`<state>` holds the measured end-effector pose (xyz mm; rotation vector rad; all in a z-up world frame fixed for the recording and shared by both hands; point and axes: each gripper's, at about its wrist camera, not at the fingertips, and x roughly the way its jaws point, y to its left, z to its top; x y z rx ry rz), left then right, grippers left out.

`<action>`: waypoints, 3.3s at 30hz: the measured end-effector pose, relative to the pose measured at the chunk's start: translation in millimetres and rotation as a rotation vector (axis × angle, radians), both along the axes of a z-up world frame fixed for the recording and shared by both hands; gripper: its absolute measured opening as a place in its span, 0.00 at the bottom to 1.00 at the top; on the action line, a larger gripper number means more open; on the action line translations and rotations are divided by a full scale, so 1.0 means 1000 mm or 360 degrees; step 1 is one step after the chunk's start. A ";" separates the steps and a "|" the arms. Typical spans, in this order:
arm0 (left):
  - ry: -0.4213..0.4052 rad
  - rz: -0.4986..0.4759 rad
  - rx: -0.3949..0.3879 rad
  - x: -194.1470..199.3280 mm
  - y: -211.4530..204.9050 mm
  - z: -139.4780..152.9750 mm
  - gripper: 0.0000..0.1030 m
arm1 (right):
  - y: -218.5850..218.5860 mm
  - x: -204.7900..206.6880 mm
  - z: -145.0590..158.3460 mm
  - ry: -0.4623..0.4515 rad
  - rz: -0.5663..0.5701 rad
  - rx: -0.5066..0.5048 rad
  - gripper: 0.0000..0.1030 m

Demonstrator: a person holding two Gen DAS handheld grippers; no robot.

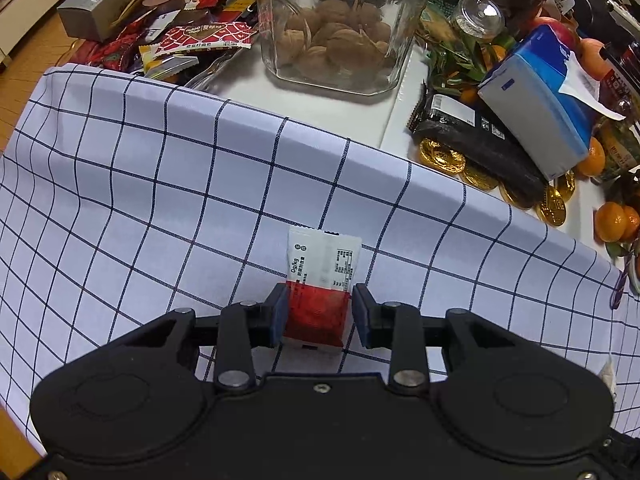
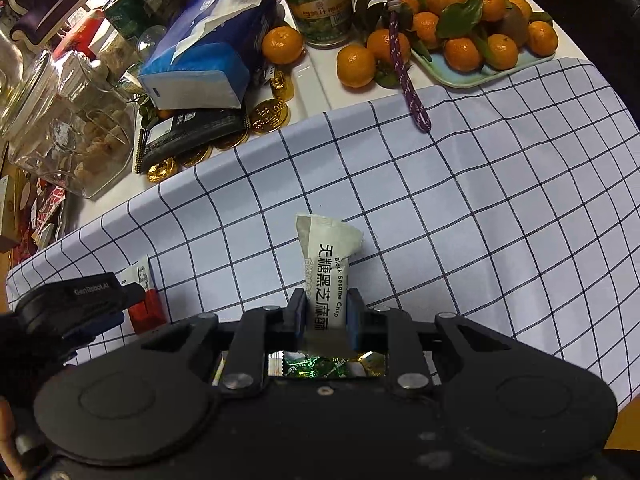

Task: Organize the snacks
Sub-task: 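Grasp red-white packet with left tool and lift both packets, then carry both packets over the gold tray and open both tools to drop them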

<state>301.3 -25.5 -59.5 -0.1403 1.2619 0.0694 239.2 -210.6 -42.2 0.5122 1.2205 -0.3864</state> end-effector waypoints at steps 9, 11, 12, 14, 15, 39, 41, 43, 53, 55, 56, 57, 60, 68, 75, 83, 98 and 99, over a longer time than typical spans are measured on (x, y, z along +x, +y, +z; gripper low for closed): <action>-0.0023 -0.0045 0.0065 0.002 -0.007 -0.007 0.42 | -0.003 -0.004 0.007 0.0003 -0.0021 0.0034 0.22; -0.0029 -0.0032 0.0066 0.003 -0.007 -0.007 0.42 | -0.002 -0.004 0.007 0.0006 -0.0009 0.0038 0.22; -0.0029 -0.0030 0.0070 0.004 -0.007 -0.007 0.42 | 0.000 -0.004 0.007 0.0010 -0.0004 0.0038 0.22; -0.0038 -0.0033 0.0085 0.004 -0.007 -0.007 0.42 | 0.002 -0.004 0.006 0.0015 0.0008 0.0037 0.22; -0.0040 -0.0032 0.0095 0.004 -0.008 -0.008 0.42 | 0.002 -0.004 0.006 0.0016 0.0015 0.0038 0.22; 0.0009 0.0046 0.0016 0.006 0.004 -0.015 0.41 | 0.007 -0.004 0.009 0.0017 0.0062 0.0047 0.22; -0.0017 0.0029 0.0012 0.001 0.002 -0.004 0.41 | 0.008 -0.005 0.009 0.0014 0.0066 0.0045 0.22; -0.0047 -0.0002 0.0025 -0.006 -0.001 0.007 0.41 | 0.008 -0.006 0.010 0.0012 0.0068 0.0038 0.22; -0.0220 -0.0224 0.0071 -0.059 -0.013 0.062 0.41 | 0.007 -0.024 0.018 -0.0127 0.0105 -0.0047 0.22; -0.0243 -0.0265 0.0063 -0.079 -0.013 0.072 0.41 | 0.005 -0.032 0.023 -0.0205 0.0116 -0.0069 0.22; -0.0263 -0.0286 0.0060 -0.089 -0.012 0.077 0.41 | 0.005 -0.039 0.027 -0.0252 0.0131 -0.0070 0.22; -0.0288 -0.0296 0.0054 -0.102 -0.011 0.082 0.41 | 0.005 -0.045 0.031 -0.0300 0.0149 -0.0070 0.22; -0.0321 -0.0319 0.0040 -0.138 -0.007 0.093 0.41 | 0.012 -0.071 0.045 -0.0449 0.0205 -0.0125 0.22; -0.0259 -0.0317 0.0023 -0.222 0.018 0.101 0.41 | 0.030 -0.176 0.062 -0.0589 0.0193 -0.0080 0.22; -0.0221 -0.0322 0.0004 -0.279 0.032 0.097 0.41 | 0.054 -0.251 0.069 -0.0636 0.0211 -0.0128 0.22; -0.0150 -0.0367 -0.0039 -0.323 0.035 0.083 0.41 | 0.076 -0.313 0.065 -0.0651 0.0240 -0.0029 0.22; -0.0051 -0.0379 -0.0087 -0.339 0.036 0.066 0.41 | 0.086 -0.344 0.045 -0.0571 0.0177 0.0037 0.22; -0.0045 -0.0384 -0.0097 -0.339 0.036 0.065 0.41 | 0.084 -0.342 0.046 -0.0578 0.0166 0.0032 0.22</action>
